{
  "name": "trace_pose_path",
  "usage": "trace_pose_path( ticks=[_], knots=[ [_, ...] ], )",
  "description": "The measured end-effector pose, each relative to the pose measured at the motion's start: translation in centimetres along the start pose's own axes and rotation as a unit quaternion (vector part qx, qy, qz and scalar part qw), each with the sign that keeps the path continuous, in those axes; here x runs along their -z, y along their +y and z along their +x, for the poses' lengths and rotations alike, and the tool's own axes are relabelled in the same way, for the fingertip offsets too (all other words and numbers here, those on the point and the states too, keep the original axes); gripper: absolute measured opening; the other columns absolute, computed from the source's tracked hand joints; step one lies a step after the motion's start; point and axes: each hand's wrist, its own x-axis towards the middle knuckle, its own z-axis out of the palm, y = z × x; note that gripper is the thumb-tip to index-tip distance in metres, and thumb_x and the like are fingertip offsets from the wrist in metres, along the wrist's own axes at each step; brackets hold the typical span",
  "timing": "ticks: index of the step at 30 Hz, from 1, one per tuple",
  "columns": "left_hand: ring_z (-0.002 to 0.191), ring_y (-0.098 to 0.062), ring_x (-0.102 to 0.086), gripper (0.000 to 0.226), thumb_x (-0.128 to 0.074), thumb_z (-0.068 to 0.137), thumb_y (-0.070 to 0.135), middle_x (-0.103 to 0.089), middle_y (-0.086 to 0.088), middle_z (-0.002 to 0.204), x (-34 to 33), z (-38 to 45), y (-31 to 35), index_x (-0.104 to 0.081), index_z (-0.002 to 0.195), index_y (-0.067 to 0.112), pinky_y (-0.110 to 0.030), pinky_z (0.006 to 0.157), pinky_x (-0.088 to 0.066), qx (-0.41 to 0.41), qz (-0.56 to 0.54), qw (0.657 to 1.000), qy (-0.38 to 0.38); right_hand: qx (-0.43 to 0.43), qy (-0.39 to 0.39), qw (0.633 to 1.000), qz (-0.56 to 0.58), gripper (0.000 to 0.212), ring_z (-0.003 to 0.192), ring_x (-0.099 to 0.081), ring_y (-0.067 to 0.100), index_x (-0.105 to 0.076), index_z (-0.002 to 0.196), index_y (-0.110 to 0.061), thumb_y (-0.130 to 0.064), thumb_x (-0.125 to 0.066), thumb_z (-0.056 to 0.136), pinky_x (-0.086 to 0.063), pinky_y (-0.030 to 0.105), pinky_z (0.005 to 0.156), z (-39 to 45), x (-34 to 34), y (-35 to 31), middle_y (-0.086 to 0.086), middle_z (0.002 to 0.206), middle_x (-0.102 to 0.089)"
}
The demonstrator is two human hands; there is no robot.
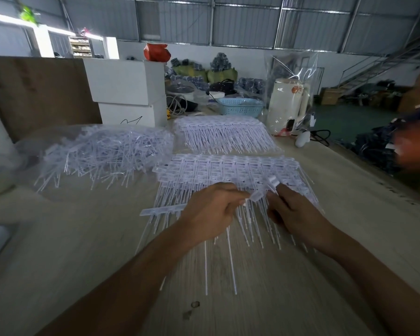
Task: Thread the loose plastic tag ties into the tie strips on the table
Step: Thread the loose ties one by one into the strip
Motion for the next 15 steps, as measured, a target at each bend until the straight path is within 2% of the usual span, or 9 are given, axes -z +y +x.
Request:
trace_pose_path(
  ticks=[2, 4, 7, 9, 11, 15],
  knots=[
    [0.095, -0.017, -0.061, 0.034, -0.054, 0.099, 0.008, -0.067, 0.003, 0.098, 0.1, 0.0, -0.2, -0.069, 0.125, 0.022, -0.033, 0.072, -0.050, 0.001, 0.002, 1.000, -0.004, 0.013, 0.006, 0.999, -0.048, 0.030, 0.043, -0.047, 0.004, -0.044, 0.087, -0.045, -0.022, -0.041, 0.107, -0.037, 0.016, 0.048, 0.0, 0.3, 0.1, -0.008, 0.053, -0.057],
    [0.097, -0.017, -0.061, 0.033, -0.054, 0.100, 0.012, -0.066, 0.004, 0.100, 0.0, 0.0, -0.1, -0.068, 0.127, 0.024, -0.038, 0.077, -0.053, 0.007, 0.003, 1.000, -0.008, 0.016, 0.037, 0.998, -0.051, 0.030, 0.042, -0.049, 0.005, -0.047, 0.088, -0.046, -0.022, -0.043, 0.106, -0.037, 0.015, 0.047, 0.1, 0.8, 0.3, -0.007, 0.054, -0.060],
    [0.099, -0.015, -0.061, 0.030, -0.059, 0.098, 0.025, -0.067, 0.006, 0.105, -0.5, 0.0, 0.4, -0.066, 0.127, 0.028, -0.041, 0.083, -0.052, 0.037, -0.037, 0.999, 0.002, 0.000, 0.063, 0.998, 0.005, 0.026, 0.043, -0.044, 0.003, -0.051, 0.084, -0.036, -0.020, -0.048, 0.105, -0.036, 0.014, 0.048, 0.4, 1.0, 0.3, -0.006, 0.051, -0.051],
    [0.097, -0.015, -0.064, 0.036, -0.065, 0.094, 0.030, -0.069, 0.007, 0.108, -0.7, 0.1, 0.8, -0.062, 0.129, 0.032, -0.041, 0.084, -0.053, 0.060, -0.074, 0.995, 0.016, -0.034, 0.052, 0.997, 0.052, 0.020, 0.046, -0.042, 0.002, -0.058, 0.083, -0.021, -0.023, -0.053, 0.103, -0.034, 0.014, 0.047, 0.4, 0.8, 0.1, -0.009, 0.053, -0.049],
    [0.088, -0.010, -0.067, 0.040, -0.071, 0.089, 0.031, -0.072, 0.011, 0.103, -0.8, 0.1, 1.2, -0.055, 0.126, 0.036, -0.039, 0.078, -0.056, 0.068, -0.101, 0.992, 0.024, -0.078, 0.034, 0.991, 0.099, 0.026, 0.044, -0.041, 0.001, -0.061, 0.082, -0.010, -0.028, -0.057, 0.100, -0.031, 0.014, 0.044, 0.4, 0.5, -0.3, -0.011, 0.052, -0.048],
    [0.069, 0.003, -0.064, 0.045, -0.076, 0.085, 0.027, -0.074, 0.014, 0.097, -1.2, 0.2, 1.7, -0.041, 0.112, 0.037, -0.027, 0.061, -0.053, 0.065, -0.116, 0.990, 0.055, -0.105, -0.025, 0.985, 0.137, 0.037, 0.044, -0.035, 0.003, -0.059, 0.069, -0.015, -0.039, -0.058, 0.098, -0.027, 0.015, 0.044, -0.1, 0.0, -1.6, -0.006, 0.053, -0.045]
  ],
)
